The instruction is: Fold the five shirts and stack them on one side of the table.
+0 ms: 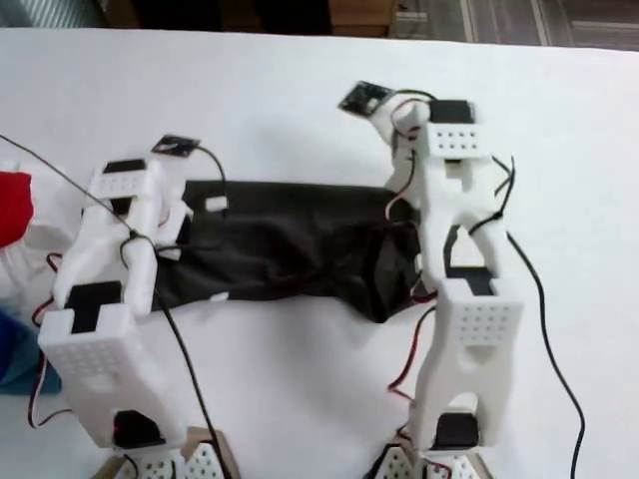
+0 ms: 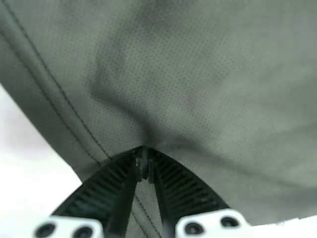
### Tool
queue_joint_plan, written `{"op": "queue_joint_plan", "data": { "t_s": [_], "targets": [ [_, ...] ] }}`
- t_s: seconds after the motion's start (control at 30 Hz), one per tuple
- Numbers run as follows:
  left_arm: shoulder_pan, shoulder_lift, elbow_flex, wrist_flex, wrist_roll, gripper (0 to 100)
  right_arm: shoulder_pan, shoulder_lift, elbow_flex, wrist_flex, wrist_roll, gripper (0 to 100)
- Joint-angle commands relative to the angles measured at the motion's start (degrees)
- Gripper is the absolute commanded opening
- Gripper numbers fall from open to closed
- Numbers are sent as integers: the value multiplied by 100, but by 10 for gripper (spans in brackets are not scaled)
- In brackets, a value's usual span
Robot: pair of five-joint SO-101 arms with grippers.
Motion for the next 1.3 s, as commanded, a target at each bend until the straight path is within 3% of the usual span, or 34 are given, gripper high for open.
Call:
{"op": "queue_joint_plan", "data": {
  "t_s": [0.0,0.07,0.3,0.63,1.0,1.27],
  "targets": [
    [62,70,-163,0,-44,24,-57,-233,-237,796,-62,104],
    [62,70,-163,0,-44,24,-171,-347,-202,1165,-79,5],
    [62,70,-163,0,-44,24,-840,-1235,642,1218,-888,45],
    [62,70,-163,0,-44,24,-1446,-2026,2356,1103,-1037,41],
    [62,70,-163,0,-44,24,-1393,-2114,3402,303,-1037,41],
    [62,70,-163,0,-44,24,-374,-2105,3657,-673,-1029,41]
  ]
}}
